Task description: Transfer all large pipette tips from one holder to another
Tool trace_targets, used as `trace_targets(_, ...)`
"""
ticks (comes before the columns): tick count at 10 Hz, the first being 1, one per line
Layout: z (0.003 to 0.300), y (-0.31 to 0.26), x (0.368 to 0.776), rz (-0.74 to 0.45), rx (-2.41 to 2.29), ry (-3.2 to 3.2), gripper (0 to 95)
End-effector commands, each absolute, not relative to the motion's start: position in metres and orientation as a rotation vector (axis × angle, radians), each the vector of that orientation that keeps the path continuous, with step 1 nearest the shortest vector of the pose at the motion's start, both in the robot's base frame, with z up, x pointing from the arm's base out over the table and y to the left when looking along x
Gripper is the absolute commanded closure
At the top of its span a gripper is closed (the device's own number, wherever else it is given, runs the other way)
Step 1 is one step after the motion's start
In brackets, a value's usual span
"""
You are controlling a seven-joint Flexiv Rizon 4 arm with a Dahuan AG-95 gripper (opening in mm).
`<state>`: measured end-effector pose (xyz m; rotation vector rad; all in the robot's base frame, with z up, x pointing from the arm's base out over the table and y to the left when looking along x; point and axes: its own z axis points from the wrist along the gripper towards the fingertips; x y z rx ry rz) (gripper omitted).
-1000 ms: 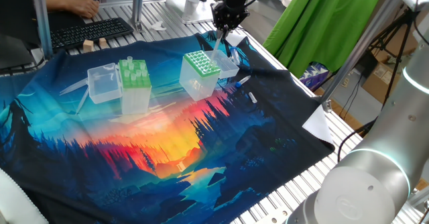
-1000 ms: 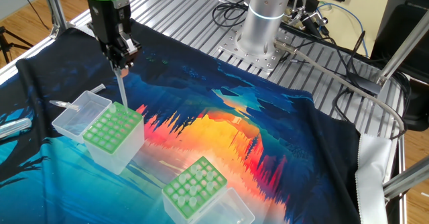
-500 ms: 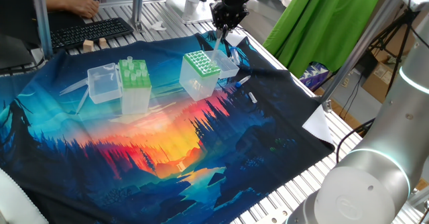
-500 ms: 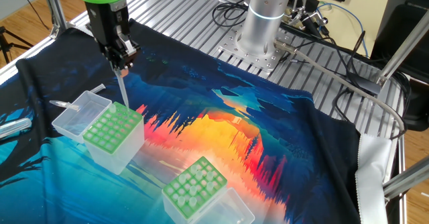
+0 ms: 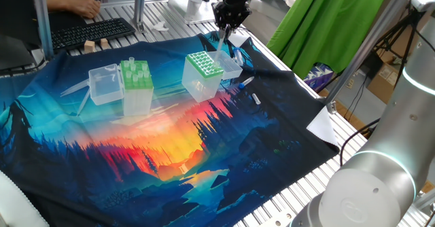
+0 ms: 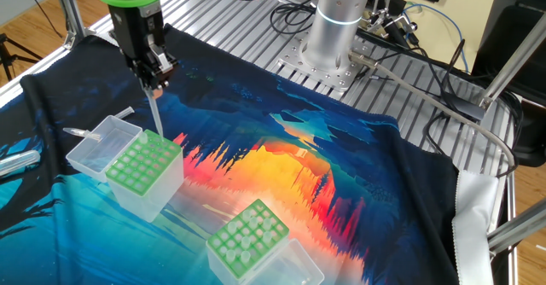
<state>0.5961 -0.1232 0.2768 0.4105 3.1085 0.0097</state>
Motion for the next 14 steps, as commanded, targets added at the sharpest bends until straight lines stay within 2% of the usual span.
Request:
trace_targets(1,0.2758,-0.1225,0.5998,0.007,0.415,3.113,95.0)
trace_targets(14,0.2730,-0.1210,0.6020,0.026,0.407,3.117,95.0)
